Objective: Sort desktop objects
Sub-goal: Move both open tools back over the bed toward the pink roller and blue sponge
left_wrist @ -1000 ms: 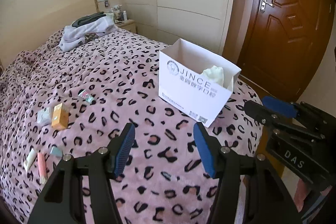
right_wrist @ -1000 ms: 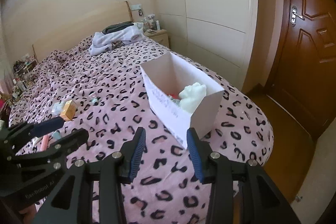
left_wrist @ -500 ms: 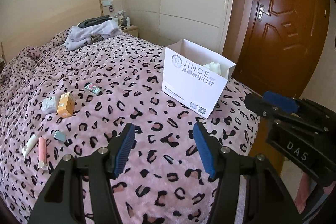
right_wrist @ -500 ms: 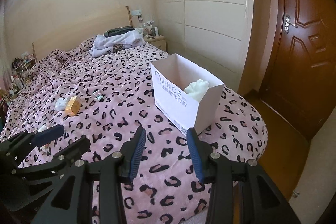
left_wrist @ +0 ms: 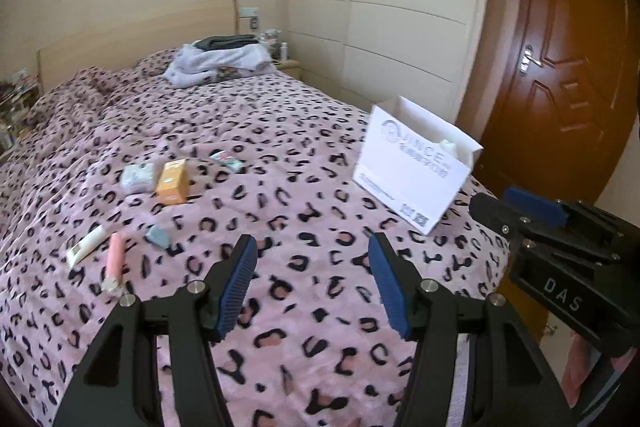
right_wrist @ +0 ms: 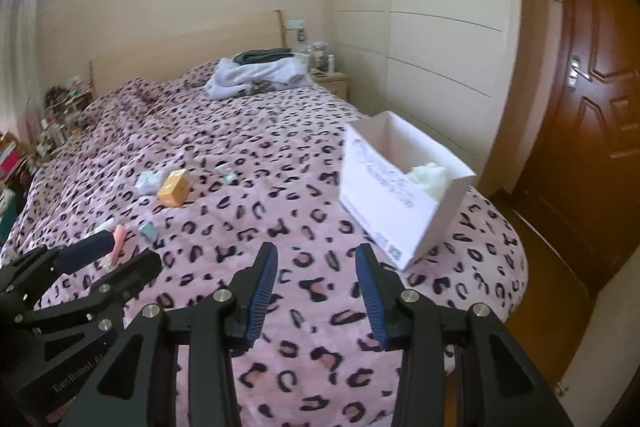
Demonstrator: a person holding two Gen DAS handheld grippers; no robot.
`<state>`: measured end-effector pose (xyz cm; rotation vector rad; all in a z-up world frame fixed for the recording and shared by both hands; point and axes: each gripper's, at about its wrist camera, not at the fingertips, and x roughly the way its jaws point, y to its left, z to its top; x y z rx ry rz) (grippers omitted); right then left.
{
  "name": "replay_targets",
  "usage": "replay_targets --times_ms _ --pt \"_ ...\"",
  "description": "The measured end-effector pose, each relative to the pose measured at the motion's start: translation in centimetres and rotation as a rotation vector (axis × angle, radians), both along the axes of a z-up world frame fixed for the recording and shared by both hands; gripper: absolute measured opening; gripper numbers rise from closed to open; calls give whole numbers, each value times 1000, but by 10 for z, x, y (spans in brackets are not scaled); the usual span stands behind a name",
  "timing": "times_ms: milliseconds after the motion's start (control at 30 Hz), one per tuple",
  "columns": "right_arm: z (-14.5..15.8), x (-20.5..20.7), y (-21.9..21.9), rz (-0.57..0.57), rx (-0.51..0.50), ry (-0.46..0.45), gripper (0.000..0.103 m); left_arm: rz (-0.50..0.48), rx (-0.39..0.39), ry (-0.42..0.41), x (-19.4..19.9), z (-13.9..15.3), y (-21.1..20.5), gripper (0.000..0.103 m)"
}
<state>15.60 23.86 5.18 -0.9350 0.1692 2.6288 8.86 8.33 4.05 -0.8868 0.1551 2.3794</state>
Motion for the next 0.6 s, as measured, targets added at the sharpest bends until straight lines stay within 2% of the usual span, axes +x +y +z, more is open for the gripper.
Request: replay_targets --times_ms 233,600 --pt "-8 -27 -50 118 1 -23 41 130 -10 5 -9 -4 -61 59" --pt "-30 -75 -142 336 -27 -33 41 408 -17 -6 -23 -25 -171 60"
